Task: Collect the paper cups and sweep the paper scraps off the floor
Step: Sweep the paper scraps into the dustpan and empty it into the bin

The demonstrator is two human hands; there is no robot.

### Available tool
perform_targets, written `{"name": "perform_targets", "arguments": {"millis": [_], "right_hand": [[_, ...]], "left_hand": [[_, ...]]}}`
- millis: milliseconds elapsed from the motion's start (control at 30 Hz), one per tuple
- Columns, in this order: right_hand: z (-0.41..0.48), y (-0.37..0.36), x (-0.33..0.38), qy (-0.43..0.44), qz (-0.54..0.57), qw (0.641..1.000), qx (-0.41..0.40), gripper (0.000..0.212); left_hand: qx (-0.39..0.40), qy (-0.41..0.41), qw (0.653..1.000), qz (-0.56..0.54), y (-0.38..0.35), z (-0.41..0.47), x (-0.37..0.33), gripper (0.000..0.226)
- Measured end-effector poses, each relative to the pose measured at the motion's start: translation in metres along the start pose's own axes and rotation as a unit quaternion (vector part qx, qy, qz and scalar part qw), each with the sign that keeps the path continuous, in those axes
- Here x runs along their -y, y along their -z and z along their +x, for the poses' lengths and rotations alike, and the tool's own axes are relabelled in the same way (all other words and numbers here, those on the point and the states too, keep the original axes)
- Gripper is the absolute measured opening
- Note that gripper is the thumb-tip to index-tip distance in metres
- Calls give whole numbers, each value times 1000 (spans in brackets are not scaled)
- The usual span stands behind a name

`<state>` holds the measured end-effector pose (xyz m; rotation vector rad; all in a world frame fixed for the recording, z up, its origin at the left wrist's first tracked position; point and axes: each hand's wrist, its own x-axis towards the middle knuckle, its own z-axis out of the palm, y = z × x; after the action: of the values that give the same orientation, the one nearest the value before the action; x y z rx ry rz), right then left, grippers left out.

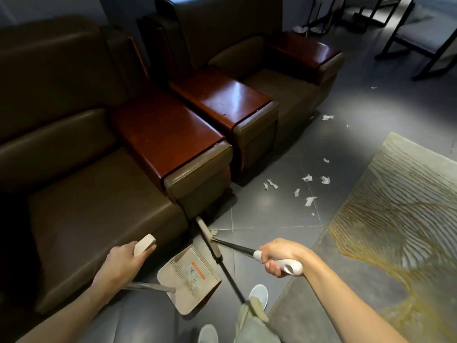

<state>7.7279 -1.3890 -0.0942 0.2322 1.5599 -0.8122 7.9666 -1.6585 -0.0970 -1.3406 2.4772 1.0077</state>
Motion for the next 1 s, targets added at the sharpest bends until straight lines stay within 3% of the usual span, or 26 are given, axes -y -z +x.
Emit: {"name": "perform_targets", "arguments": {"millis": [133,200,267,400,633,767,1000], "right_hand": [[21,-5,11,-27,197,978,57,41],[35,4,25,-29,246,967,64,49],[46,26,42,-21,262,963,53,44],[50,99,69,0,209,978,14,15],[50,228,94,51,122,986,-100,13],[48,266,102,68,20,985,-156,24],[26,289,103,101,1,982,-161,26]], "left_hand": [[-4,-6,1000,23,0,5,-2,24],[-10,0,999,32,-1,12,-6,26],[-19,7,999,36,-3,22,-14,29],[-32,20,999,26,-9,47,-46,33],[-26,20,999,-8,-37,81,-137,25],[-27,3,999,-44,-53,97,-193,19],[-20,-38,999,-30,-76,130,-262,25]]}}
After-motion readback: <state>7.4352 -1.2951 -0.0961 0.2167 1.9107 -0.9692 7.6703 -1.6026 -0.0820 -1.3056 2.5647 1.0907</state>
